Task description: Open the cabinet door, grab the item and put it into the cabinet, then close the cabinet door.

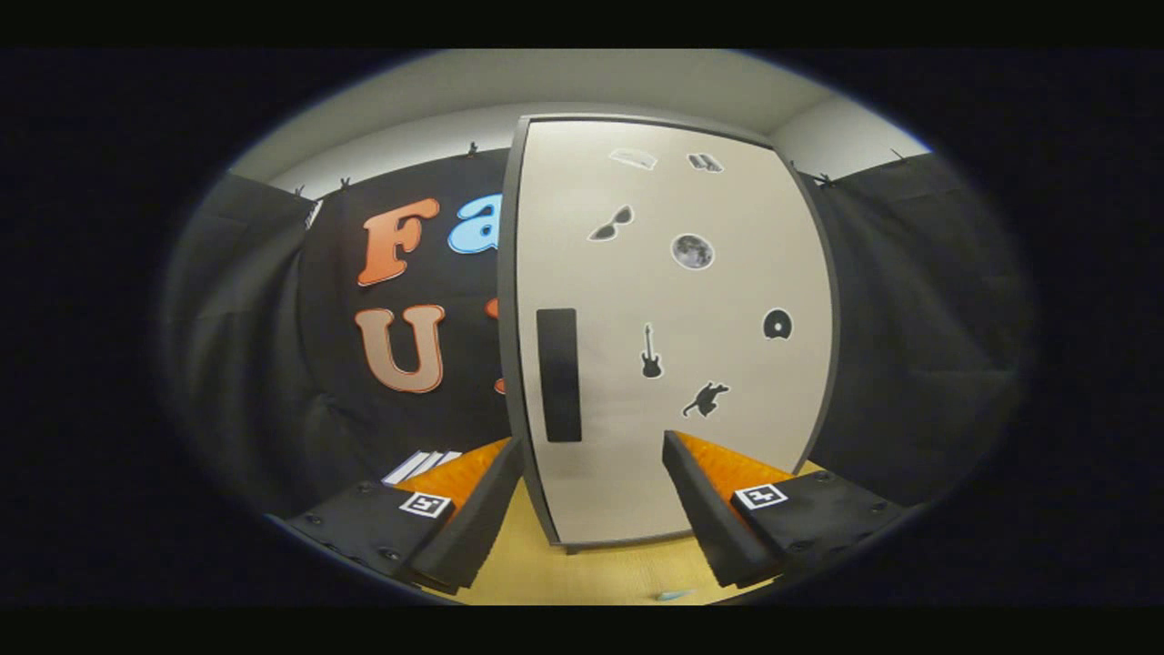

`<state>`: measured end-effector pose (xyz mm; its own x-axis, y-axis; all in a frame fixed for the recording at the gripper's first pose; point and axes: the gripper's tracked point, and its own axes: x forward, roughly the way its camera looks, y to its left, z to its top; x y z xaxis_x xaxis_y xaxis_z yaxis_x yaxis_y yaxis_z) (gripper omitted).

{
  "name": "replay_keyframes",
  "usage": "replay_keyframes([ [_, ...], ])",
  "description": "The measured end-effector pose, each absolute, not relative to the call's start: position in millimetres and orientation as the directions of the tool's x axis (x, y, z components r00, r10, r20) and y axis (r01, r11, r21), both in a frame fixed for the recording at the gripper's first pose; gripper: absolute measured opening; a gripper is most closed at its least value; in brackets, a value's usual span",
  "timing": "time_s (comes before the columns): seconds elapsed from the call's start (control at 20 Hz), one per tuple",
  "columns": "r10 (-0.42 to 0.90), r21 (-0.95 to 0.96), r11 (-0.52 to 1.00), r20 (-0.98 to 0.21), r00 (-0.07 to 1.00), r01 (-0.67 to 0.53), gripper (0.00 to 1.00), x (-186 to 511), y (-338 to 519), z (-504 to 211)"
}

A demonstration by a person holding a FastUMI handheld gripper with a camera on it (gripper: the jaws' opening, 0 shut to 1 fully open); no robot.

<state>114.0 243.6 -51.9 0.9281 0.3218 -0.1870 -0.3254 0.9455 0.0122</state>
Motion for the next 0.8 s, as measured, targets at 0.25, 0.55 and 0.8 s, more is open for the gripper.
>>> replay_keyframes([
  [0.25,0.315,-0.015,0.946,-0.208,0.926,-0.325,0.97,157,267,-59],
  [0.55,0.306,-0.009,0.949,-0.214,0.927,-0.316,0.85,193,275,-57],
  [0.8,0.335,-0.003,0.939,-0.228,0.914,-0.344,0.56,196,284,-60],
])
